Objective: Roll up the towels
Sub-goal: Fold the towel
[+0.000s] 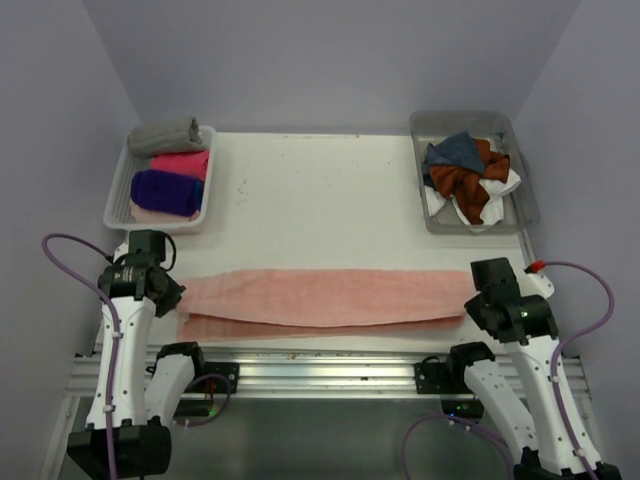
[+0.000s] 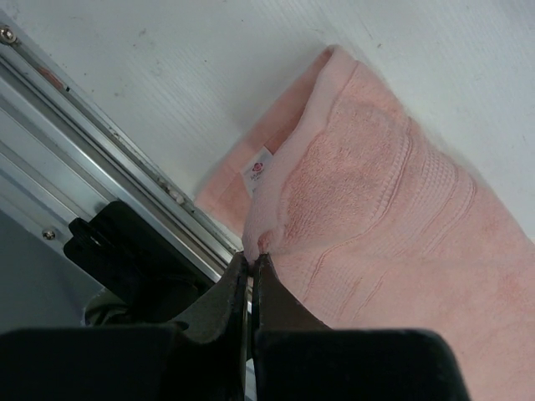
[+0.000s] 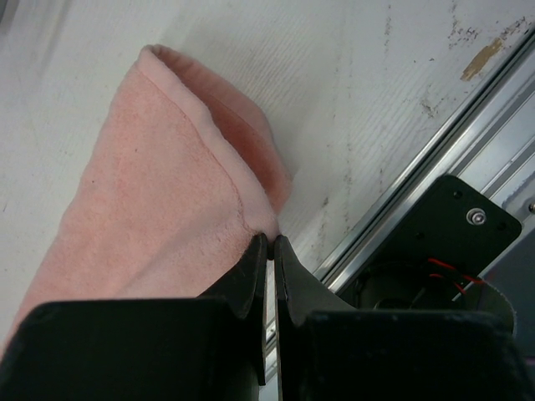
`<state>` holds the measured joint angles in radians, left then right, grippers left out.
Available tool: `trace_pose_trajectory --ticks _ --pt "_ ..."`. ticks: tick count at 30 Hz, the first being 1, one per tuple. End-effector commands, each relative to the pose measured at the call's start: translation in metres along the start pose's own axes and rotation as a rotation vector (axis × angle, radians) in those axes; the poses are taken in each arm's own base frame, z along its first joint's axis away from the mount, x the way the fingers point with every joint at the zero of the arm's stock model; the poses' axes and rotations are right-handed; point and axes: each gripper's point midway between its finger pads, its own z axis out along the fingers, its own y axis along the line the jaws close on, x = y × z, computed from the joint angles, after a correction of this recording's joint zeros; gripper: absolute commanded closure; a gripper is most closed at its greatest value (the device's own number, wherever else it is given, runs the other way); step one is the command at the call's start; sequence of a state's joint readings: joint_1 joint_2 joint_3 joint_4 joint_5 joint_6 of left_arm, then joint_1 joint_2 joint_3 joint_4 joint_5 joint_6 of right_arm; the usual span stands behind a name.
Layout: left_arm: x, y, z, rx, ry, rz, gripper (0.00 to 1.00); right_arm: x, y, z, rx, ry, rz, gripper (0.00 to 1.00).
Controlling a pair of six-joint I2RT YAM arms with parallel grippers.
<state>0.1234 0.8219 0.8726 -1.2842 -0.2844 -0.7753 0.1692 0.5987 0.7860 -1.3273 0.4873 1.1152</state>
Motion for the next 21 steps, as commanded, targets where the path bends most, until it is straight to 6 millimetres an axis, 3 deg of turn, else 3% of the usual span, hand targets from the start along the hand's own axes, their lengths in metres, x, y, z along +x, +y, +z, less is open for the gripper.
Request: trace_pose_trajectory --ticks 1,5,6,7,8,9,10,12,15,16,17,21 --pt "-0.003 0.008 -0.006 -0.021 -0.029 -0.025 1.00 -0.012 -0.011 -0.009 0.031 -0.052 0.043 1.00" --pt "0.001 0.010 -0.002 -0.038 -0.008 -0.013 1.00 -0.008 -0.013 -0.006 0.046 -0.038 0.034 0.99" --pt "0.001 0.009 -0.001 -0.037 -0.005 -0.009 0.95 -0.007 -0.014 -0.005 0.047 -0.034 0.029 0.81" --pt "0.002 0.009 0.000 -0.033 -0.002 0.000 0.86 -0.007 -0.012 -0.005 0.043 -0.033 0.026 0.71" --pt "0.001 0.006 0.000 -0.020 -0.001 0.002 0.58 -0.007 -0.011 -0.005 0.038 -0.033 0.025 0.63" --pt "-0.001 0.003 0.000 -0.007 -0.008 0.001 0.42 -0.008 -0.006 -0.004 0.024 -0.033 0.017 0.46" --pt "-0.005 -0.001 -0.002 0.009 -0.019 0.006 0.24 -0.008 0.000 -0.003 0.004 -0.029 0.009 0.42" --pt "-0.016 -0.010 -0.005 0.045 -0.050 -0.004 0.21 -0.008 0.015 -0.001 -0.043 -0.014 -0.013 0.34" --pt "-0.037 -0.045 -0.012 0.194 -0.099 0.017 0.32 0.000 0.050 0.006 -0.150 0.042 -0.082 0.30" --pt "-0.031 -0.060 -0.011 0.269 -0.060 0.034 0.38 0.006 0.061 0.010 -0.186 0.073 -0.115 0.36" --pt "-0.036 -0.075 -0.009 0.329 -0.074 0.041 0.41 0.016 0.085 0.013 -0.283 0.121 -0.142 0.42" --pt "-0.014 -0.104 0.020 0.394 0.021 0.116 0.50 0.051 0.113 0.041 -0.334 0.269 -0.285 0.71"
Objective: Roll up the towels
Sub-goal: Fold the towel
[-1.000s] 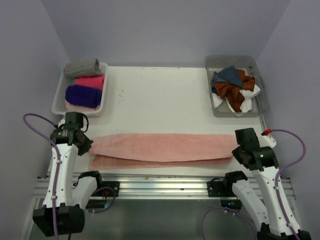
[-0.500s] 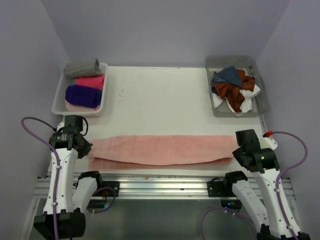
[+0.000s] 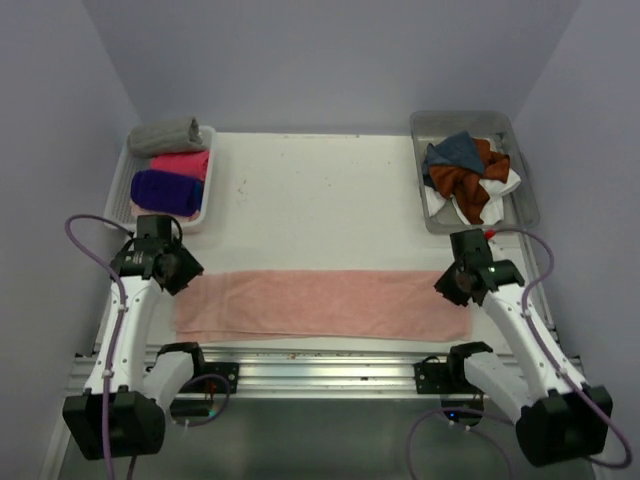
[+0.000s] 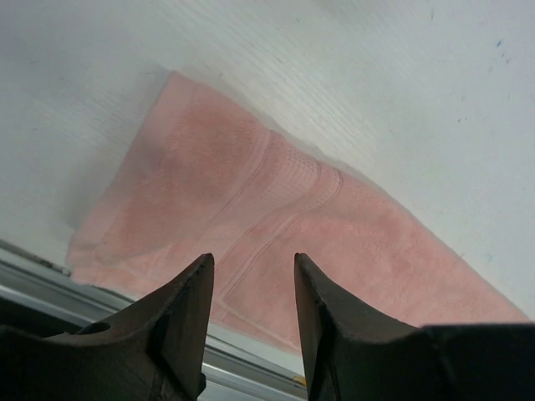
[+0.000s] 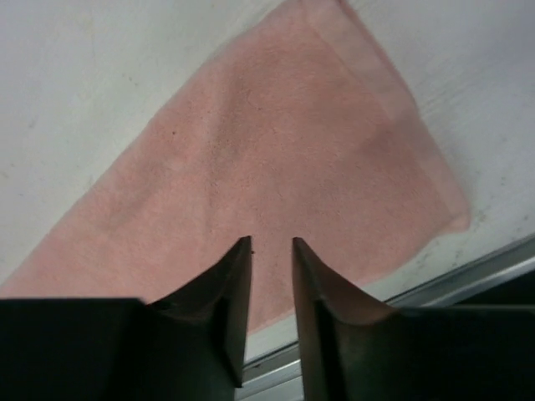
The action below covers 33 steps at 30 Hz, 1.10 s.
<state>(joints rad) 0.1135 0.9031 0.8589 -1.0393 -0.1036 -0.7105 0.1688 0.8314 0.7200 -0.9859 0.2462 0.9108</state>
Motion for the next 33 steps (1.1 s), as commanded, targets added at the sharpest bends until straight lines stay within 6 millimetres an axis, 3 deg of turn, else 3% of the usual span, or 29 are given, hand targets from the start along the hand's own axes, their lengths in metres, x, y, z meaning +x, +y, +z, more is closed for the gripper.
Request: trace_pose_trajectory --ticks 1,2,6,9,15,23,27,29,33 --pt "0.007 -0.038 0.029 0.145 0.038 0.085 0.54 0.014 0.042 0.034 -0.133 0.119 -0.131 0.77" --pt "0.015 -0.046 0.035 0.156 0.056 0.118 0.55 0.012 0.046 0.039 -0.126 0.118 -0.143 0.83" --pt "0.045 -0.058 0.065 0.121 0.171 0.181 0.54 0.003 0.040 0.059 -0.042 0.091 -0.184 0.83" --pt "0.049 -0.060 0.082 0.096 0.190 0.175 0.51 -0.003 0.041 0.070 -0.012 0.072 -0.191 0.82" --pt "0.034 -0.066 0.109 0.018 0.169 0.182 0.47 -0.001 0.045 0.105 0.056 0.104 -0.228 0.82" --pt "0.003 -0.095 0.147 -0.023 0.117 0.194 0.48 -0.009 0.062 0.128 0.054 0.095 -0.243 0.82" --pt "-0.016 -0.107 0.148 -0.023 0.079 0.221 0.48 -0.025 0.078 0.128 0.031 0.060 -0.253 0.82" --pt "-0.020 -0.112 0.140 -0.003 0.072 0.233 0.47 -0.033 0.089 0.119 -0.014 0.034 -0.251 0.81" --pt "-0.024 -0.101 0.102 0.012 0.032 0.248 0.42 -0.040 0.102 0.090 -0.128 0.001 -0.253 0.73"
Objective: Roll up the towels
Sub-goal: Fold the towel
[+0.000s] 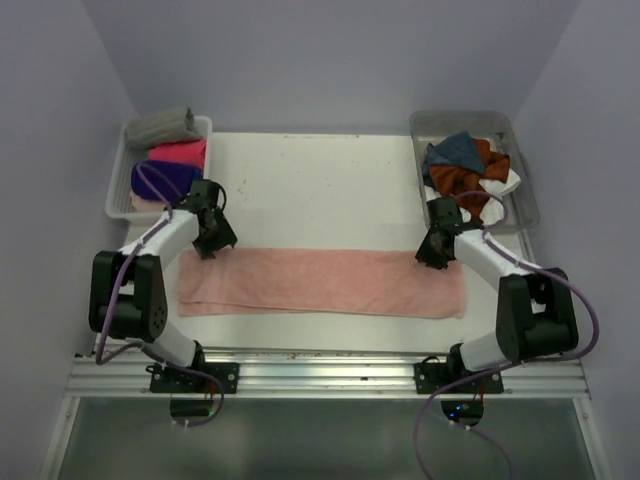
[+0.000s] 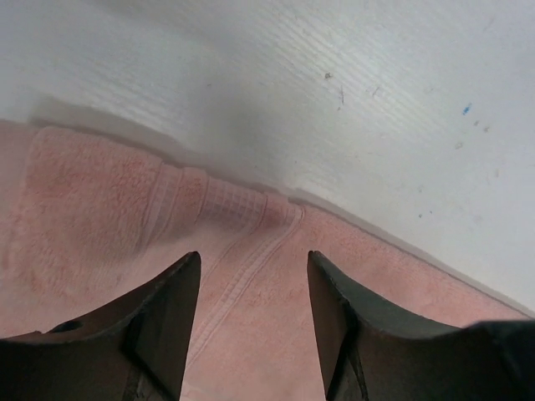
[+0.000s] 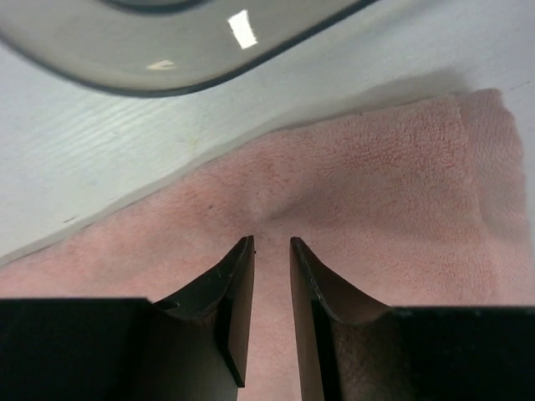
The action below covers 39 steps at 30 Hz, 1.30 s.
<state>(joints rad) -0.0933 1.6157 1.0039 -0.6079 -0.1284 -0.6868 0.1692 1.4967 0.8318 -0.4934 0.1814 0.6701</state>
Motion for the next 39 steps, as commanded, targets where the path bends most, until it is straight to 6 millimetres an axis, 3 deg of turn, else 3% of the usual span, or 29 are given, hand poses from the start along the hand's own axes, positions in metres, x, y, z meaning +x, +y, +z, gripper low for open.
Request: trace_pose_trajectory --ticks 1,8,13,19,29,38,39 --pt "-0.015 0.010 -0.040 -0.006 -0.109 0.018 0.42 -0.024 0.021 -0.031 -0.132 -0.102 -0.008 0.71" --pt "0.025 0.083 -0.072 -0.213 -0.073 -0.130 0.51 -0.008 0.026 -0.057 -0.191 -0.096 -0.046 0.69" --pt "0.040 0.117 -0.063 -0.280 -0.020 -0.281 0.44 -0.006 0.034 -0.062 -0.215 -0.095 -0.074 0.69" --pt "0.052 0.118 -0.042 -0.276 0.021 -0.292 0.37 -0.004 0.033 -0.062 -0.209 -0.087 -0.100 0.68" --pt "0.054 0.115 -0.026 -0.269 0.043 -0.275 0.52 0.005 0.028 -0.057 -0.196 -0.063 -0.087 0.68" --pt "0.043 0.114 -0.025 -0.263 0.008 -0.264 0.86 0.000 0.027 -0.062 -0.197 -0.084 -0.080 0.67" --pt "0.042 0.113 -0.025 -0.261 0.006 -0.262 0.96 0.000 0.027 -0.062 -0.195 -0.085 -0.081 0.67"
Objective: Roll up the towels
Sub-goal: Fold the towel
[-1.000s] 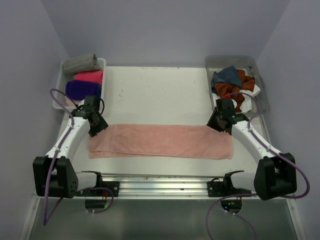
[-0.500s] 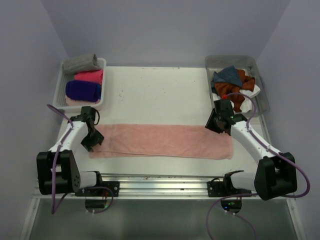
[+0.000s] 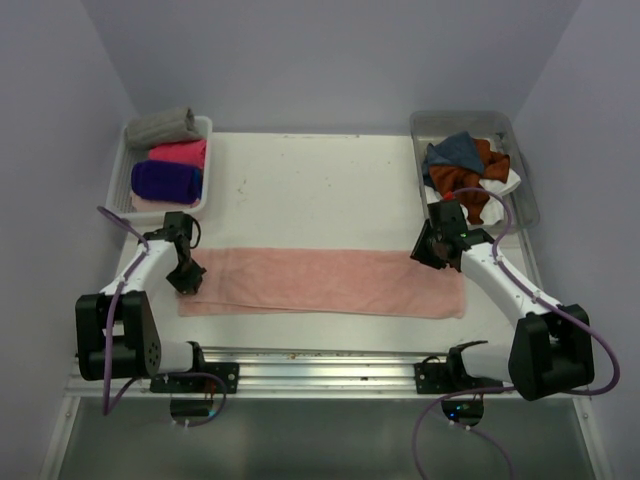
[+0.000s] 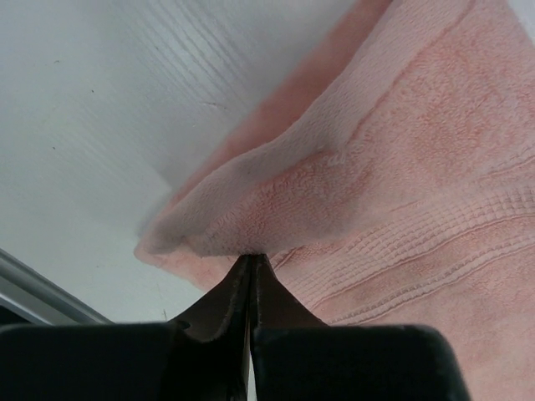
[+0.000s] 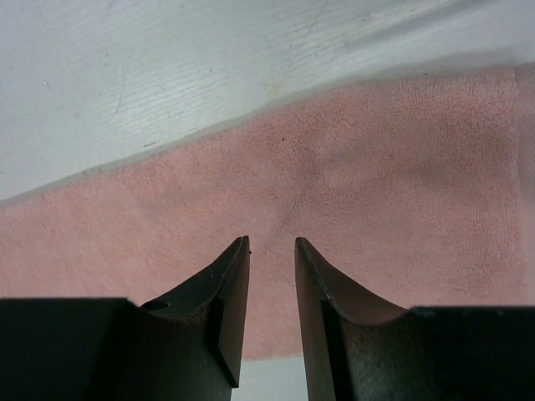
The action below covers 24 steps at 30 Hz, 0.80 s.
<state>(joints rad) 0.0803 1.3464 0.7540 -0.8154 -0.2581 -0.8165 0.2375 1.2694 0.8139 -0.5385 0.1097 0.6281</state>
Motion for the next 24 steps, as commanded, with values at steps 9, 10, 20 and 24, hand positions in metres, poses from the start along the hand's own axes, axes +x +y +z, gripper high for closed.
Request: trace_pose_trajectory --ticks 9,10,20,24 --pt "-0.024 -0.001 -0.013 0.013 -0.106 -0.055 0.44 -0.001 -0.001 -0.008 -0.002 -0.014 -0.004 0.67" --pt "-0.028 0.001 -0.014 0.004 -0.127 -0.056 0.36 -0.001 0.000 -0.008 -0.004 -0.012 -0.005 0.67" --pt "-0.033 -0.015 0.016 -0.001 -0.106 -0.019 0.58 -0.002 0.000 -0.009 -0.001 -0.013 -0.002 0.67" --pt "-0.037 -0.019 0.009 0.023 -0.118 -0.019 0.81 -0.002 -0.003 -0.011 0.008 -0.019 0.001 0.67"
